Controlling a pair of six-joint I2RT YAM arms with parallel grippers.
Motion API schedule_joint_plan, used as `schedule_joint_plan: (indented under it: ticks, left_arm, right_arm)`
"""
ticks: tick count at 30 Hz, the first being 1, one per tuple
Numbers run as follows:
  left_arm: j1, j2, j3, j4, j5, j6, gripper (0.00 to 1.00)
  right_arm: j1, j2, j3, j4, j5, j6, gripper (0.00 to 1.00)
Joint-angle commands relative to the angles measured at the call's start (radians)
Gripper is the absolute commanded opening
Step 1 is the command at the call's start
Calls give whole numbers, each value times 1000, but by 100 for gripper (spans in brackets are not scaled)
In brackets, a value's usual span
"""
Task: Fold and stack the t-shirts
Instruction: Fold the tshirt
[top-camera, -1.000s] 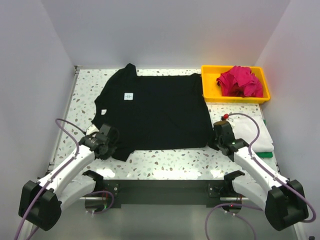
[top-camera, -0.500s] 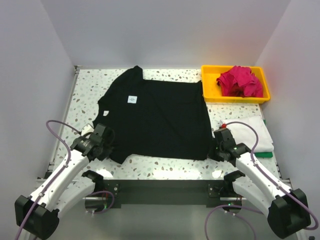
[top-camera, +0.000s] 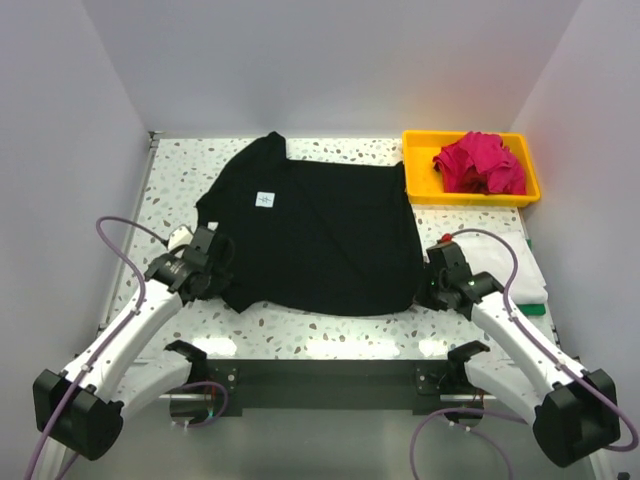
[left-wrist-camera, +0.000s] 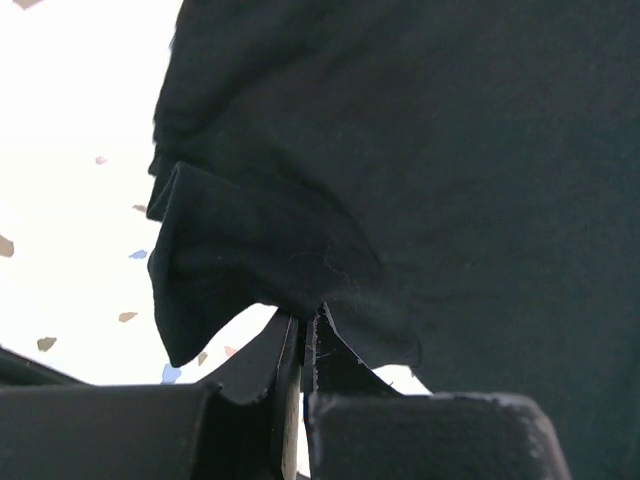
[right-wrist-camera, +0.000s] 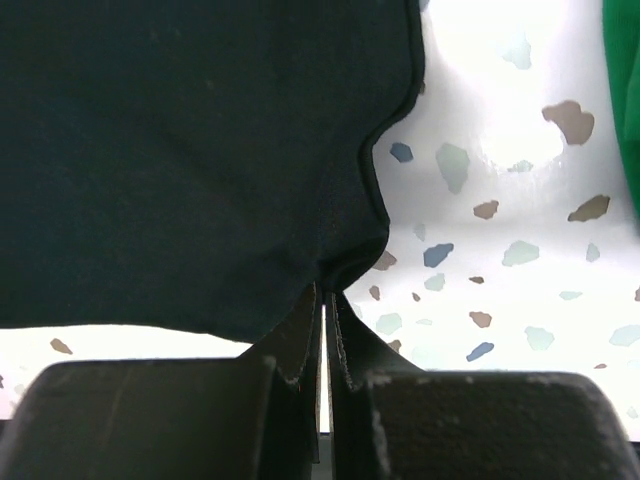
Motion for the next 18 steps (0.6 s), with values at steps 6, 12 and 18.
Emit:
schedule_joint_plan:
  ticks: [6, 12, 18]
  left_arm:
    - [10, 140, 120, 147, -72, 104, 0]
    - [29, 211, 161, 200, -99, 140, 0]
    - [67, 247, 178, 294, -112, 157, 0]
  right_arm:
    - [2, 104, 154, 2, 74, -66, 0]
    - [-1, 199, 233, 54, 115, -95, 0]
    - [-12, 284, 306, 100, 147, -138, 0]
